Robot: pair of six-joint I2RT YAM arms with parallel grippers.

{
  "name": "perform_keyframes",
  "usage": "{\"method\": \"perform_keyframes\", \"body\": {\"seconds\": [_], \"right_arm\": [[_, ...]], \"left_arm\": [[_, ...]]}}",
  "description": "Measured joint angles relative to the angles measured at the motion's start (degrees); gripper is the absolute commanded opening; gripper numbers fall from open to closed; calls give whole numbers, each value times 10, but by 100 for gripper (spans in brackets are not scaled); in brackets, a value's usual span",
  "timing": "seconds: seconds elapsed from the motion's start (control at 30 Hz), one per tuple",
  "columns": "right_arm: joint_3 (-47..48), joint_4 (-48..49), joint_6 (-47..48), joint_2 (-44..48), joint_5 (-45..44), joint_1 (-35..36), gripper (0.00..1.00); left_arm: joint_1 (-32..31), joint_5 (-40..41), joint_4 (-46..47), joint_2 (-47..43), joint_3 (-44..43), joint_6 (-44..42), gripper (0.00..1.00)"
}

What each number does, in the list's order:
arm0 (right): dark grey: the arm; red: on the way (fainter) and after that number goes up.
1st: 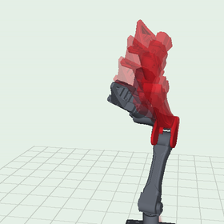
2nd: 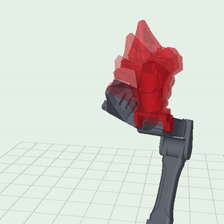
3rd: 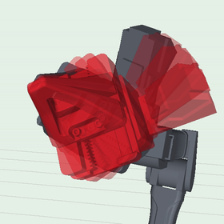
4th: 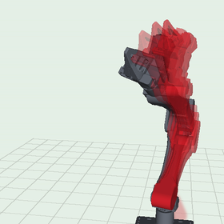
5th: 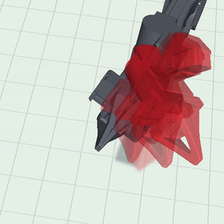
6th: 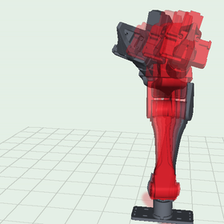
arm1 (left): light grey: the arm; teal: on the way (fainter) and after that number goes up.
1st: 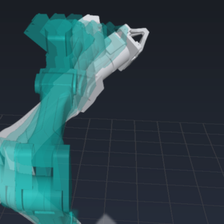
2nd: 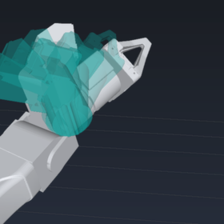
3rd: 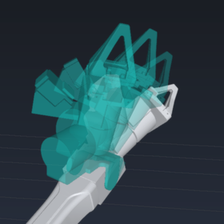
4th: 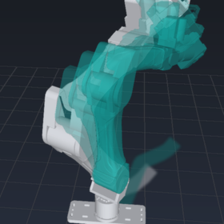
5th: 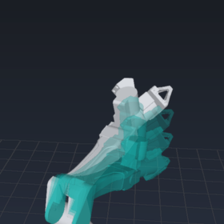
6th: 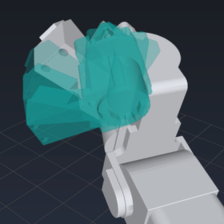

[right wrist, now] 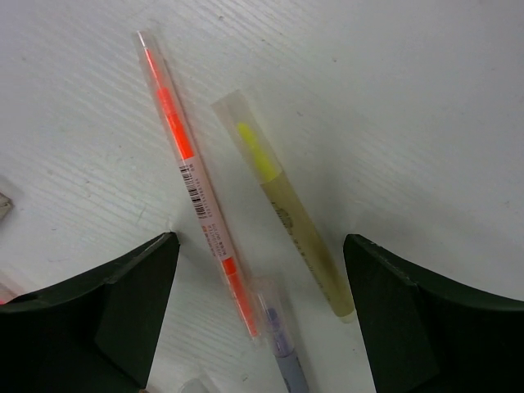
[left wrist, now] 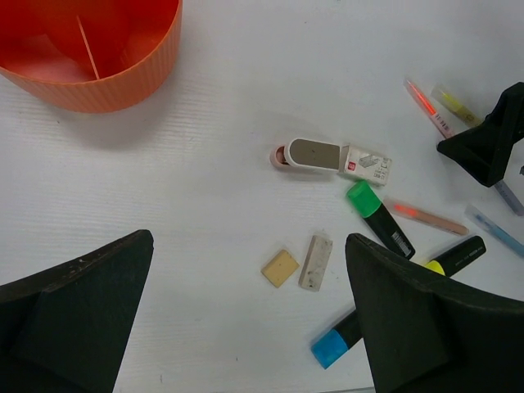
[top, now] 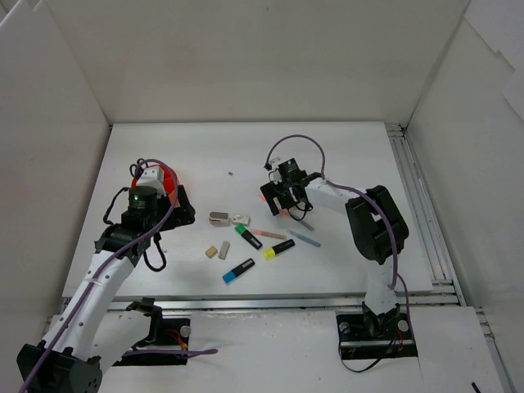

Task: Sort the stationery into containers
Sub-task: Pick up the pen from the center of the board.

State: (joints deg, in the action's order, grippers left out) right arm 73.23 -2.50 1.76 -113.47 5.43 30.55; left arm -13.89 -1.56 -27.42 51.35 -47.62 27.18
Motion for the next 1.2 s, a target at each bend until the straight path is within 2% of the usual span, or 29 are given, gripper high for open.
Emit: {"method": "perform_keyframes", "body": {"seconds": [0.3, 0.83, 0.93, 1.03, 1.2], "right_arm": [[1, -1, 2, 0, 26, -6, 80], [17, -3, 1, 0, 93, -57, 80], [20, -3, 0, 0, 97, -57, 75], [21, -4, -1, 0, 66, -57, 59], [31, -5, -2, -14, 8, -51, 53]], "left_arm": [[0, -15, 14, 8, 0, -10, 100], [0, -29, 27, 10, 0, -17, 99], [0, -30, 34, 17, 0, -17, 100], [0, -30, 37, 30, 0, -17, 100], [0, -30, 38, 49, 0, -17, 99]]}}
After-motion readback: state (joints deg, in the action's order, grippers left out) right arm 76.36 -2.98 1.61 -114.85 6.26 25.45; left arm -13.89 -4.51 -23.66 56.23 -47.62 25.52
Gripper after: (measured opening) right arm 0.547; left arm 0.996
